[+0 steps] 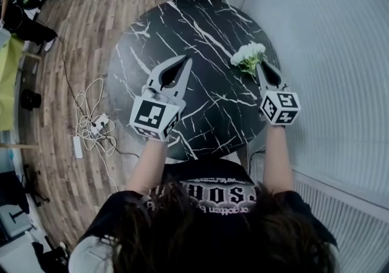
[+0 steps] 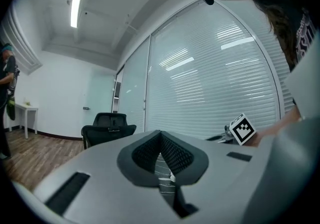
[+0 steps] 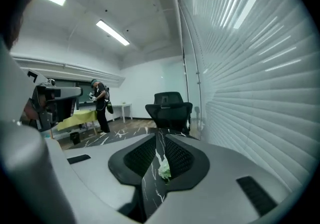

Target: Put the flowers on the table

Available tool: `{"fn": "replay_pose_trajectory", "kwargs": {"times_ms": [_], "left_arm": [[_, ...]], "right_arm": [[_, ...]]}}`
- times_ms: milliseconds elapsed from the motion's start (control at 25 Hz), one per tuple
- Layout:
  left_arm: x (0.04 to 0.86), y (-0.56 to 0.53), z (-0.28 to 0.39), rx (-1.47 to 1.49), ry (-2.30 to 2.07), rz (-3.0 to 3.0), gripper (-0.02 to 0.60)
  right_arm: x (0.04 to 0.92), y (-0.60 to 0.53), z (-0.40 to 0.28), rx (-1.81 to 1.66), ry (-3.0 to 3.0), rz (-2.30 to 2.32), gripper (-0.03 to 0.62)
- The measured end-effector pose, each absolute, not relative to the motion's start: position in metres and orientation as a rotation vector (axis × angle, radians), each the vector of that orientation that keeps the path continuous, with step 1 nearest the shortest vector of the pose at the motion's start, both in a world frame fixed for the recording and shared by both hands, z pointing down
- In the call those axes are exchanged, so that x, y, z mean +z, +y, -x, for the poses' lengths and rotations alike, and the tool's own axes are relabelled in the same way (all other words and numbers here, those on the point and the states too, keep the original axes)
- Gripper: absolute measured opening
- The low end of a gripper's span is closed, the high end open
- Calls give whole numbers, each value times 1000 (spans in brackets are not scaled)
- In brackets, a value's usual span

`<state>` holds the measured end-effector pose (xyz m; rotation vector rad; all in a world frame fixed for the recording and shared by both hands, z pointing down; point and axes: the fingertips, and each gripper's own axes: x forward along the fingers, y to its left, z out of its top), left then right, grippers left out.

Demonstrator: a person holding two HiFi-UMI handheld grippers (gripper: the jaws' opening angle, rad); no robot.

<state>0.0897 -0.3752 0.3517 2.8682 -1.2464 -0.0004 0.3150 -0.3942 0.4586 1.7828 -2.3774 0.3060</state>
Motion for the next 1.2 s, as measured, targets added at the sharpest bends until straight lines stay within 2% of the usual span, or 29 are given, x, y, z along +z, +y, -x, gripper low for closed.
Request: {"fn": "replay_pose_trajectory", "kwargs": {"times_ms": [400,1200], "left_arm": [[339,-344,-61,-39,-1160,-2928,2],[329,-257,-20,-52,-1057,-2987,2]], "right_arm": [[413,-328,-275,159,-2345,-1896,43],[343,-211,-216,-20,-2291,-2080,32]]}}
